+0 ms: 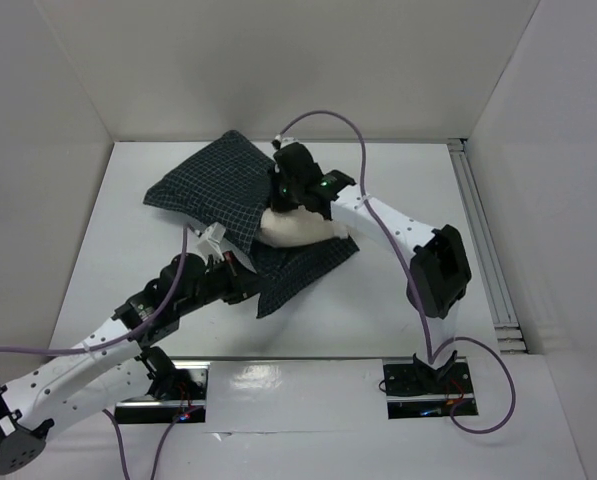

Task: Put the pillow into the pillowcase

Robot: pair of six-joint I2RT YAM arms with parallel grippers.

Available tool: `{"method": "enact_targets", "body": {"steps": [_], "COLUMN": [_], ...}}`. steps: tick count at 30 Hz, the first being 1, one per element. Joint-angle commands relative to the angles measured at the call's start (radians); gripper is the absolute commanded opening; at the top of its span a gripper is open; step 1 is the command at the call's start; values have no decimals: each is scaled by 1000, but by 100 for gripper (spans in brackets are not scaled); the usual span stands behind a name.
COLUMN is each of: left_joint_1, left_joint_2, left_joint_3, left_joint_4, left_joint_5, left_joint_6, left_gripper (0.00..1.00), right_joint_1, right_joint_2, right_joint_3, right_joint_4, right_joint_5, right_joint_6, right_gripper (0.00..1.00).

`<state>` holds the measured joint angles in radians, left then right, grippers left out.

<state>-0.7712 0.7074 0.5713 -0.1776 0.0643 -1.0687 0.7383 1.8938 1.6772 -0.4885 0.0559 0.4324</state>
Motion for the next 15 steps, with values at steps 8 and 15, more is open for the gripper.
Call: {"method": "enact_targets", "body": {"steps": [8, 15], "left_joint_1": [-33, -33], "left_joint_2": [-157, -13], "left_joint_3": [27, 324], "left_joint_4": [-20, -474], "left_joint_5": [63, -165], "left_joint_6": [-28, 130], "left_gripper": [0, 69], "right_joint_1": [12, 44], "right_joint_2": [13, -210], "right_joint_3": [-314, -425], "right_joint_4": [261, 165], "right_joint_5": [15, -68], "right_joint_6": [25, -26], "right_gripper": [0, 69]}}
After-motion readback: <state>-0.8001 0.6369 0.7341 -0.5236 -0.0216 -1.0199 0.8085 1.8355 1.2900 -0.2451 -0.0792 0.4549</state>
